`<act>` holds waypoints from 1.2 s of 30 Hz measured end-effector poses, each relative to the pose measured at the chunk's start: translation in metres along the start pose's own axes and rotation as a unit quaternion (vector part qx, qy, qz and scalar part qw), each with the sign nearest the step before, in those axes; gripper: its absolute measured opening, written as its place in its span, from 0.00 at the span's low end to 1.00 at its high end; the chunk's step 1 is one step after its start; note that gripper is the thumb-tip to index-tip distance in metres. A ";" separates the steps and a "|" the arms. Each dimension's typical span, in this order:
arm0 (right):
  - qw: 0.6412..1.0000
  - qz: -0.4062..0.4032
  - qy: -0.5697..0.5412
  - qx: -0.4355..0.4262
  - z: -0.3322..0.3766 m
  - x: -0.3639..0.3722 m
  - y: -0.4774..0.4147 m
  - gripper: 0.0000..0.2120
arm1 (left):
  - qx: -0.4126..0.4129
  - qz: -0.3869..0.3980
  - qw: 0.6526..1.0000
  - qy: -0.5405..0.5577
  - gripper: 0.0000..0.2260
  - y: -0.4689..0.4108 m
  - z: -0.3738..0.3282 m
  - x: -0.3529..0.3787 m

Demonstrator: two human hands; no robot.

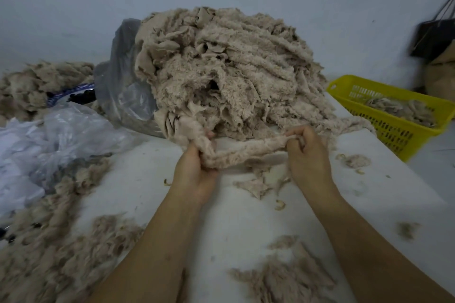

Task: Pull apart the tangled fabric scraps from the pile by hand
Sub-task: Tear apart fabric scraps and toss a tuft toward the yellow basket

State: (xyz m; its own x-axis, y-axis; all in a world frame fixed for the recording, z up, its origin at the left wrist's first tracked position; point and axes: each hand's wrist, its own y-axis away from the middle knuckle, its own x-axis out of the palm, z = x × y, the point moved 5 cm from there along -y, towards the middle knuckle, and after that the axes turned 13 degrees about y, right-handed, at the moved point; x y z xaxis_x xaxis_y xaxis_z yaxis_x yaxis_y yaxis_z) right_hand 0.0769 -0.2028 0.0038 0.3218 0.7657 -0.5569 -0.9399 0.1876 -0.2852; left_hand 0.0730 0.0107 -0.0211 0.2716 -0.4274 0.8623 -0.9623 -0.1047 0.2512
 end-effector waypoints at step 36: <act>0.992 0.075 -0.075 -0.066 0.028 0.015 0.020 0.22 | -0.133 0.177 0.973 -0.069 0.08 0.029 0.025 0.024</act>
State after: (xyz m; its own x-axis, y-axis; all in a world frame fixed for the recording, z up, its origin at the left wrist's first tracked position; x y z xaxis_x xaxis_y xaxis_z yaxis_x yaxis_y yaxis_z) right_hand 0.0598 -0.1700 0.0117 0.1500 0.8639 -0.4809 -0.9494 -0.0099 -0.3139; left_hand 0.0513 -0.0250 -0.0037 -0.0976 -0.5131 0.8528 -0.9519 0.2981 0.0705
